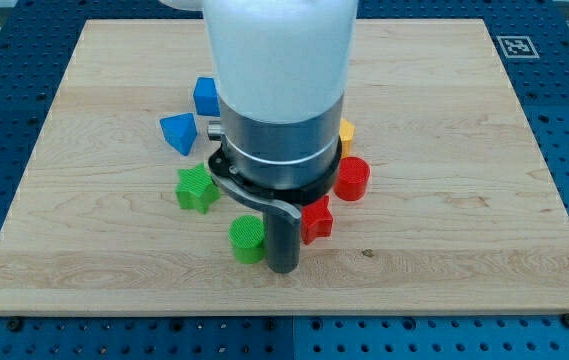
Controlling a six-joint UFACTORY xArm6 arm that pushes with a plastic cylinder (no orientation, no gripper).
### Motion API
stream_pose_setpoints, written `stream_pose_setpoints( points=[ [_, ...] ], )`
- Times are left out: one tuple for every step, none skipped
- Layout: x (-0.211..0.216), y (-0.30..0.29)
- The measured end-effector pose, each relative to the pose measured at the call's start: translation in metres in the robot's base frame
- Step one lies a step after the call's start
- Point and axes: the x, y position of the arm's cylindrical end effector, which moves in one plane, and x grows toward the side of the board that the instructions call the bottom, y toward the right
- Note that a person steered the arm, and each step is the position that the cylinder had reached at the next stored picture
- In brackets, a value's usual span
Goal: Place the green circle and the red star in a diagonal line
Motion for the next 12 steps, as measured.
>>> stream_pose_setpoints(
  points=[
    [0.01,0.012],
    [0.015,0.018],
    [0.015,0.018],
    [-0.02,0.018],
    [-0.044,0.018],
    [-0.044,0.017],
    [-0.047,0.002],
    [-0.06,-0.004],
    [-0.084,-0.004],
    [-0.117,-0.003],
    [-0.127,0.004],
    [-0.126,0.011]
  ],
)
